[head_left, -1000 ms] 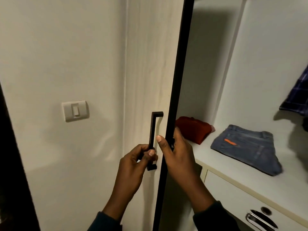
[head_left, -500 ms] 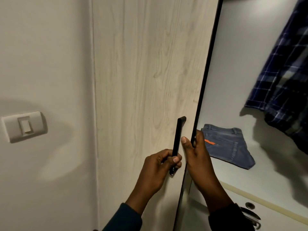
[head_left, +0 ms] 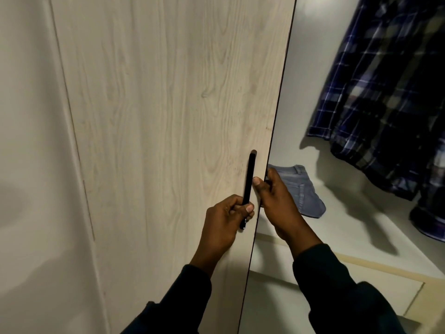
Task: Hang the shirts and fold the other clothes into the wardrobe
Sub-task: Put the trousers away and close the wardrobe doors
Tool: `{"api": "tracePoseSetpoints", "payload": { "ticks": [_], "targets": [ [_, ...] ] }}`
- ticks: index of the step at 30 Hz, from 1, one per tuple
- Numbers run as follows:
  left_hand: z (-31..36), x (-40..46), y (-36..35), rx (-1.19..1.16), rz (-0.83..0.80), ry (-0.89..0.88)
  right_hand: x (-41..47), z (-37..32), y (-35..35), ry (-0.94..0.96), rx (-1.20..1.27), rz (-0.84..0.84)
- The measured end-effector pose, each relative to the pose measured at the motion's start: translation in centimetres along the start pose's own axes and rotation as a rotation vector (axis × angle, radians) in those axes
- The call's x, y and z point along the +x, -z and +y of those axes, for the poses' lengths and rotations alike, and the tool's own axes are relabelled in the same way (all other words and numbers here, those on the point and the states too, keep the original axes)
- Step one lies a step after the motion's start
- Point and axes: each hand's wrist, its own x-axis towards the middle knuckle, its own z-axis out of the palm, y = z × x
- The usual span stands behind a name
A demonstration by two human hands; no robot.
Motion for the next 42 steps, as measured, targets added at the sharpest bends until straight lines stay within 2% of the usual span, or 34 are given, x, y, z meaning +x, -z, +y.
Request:
{"api": "tracePoseSetpoints", "payload": {
  "ticks": [7, 10, 13, 15, 17, 21, 27, 32, 42],
  "targets": [
    [0.0, -0.3, -0.2, 0.011, 0.055, -0.001, -0.1, -0.5, -0.2, -0.003, -0.089, 0.03],
    [0.1, -1.0, -0.4, 0.09, 0.165, -0.019, -1.8, 0.0, 0.0, -0.071, -0.088, 0.075],
    [-1.5, -4.1, -0.4, 0.175, 0.342, -0.073, -6.5, 3.2, 0.5, -0.141, -0.088, 0.172],
    [-3.4, -7.3, -1.0, 0.21, 0.373, -0.01, -11.0, 6.2, 0.9, -0.206, -0.079, 0.246],
    [-4.9, -10.9, -2.5, 0.227, 0.3, 0.076, -15.5, 8.4, 1.7, -0.272, -0.082, 0.277],
    [-5.1, -17.2, -6.9, 0.26, 0.137, 0.117, -22.5, 9.9, 5.1, -0.396, -0.15, 0.279],
    [0.5, -25.4, -14.1, 0.253, 0.061, 0.13, -31.3, 8.7, 12.8, -0.351, -0.275, 0.223],
    [6.6, -31.1, -19.2, 0.178, 0.038, 0.164, -37.1, 6.2, 18.8, -0.294, -0.263, 0.222],
    [14.5, -38.6, -21.6, 0.194, -0.074, 0.142, -46.0, 0.3, 22.6, -0.297, -0.226, 0.276]
  ]
}}
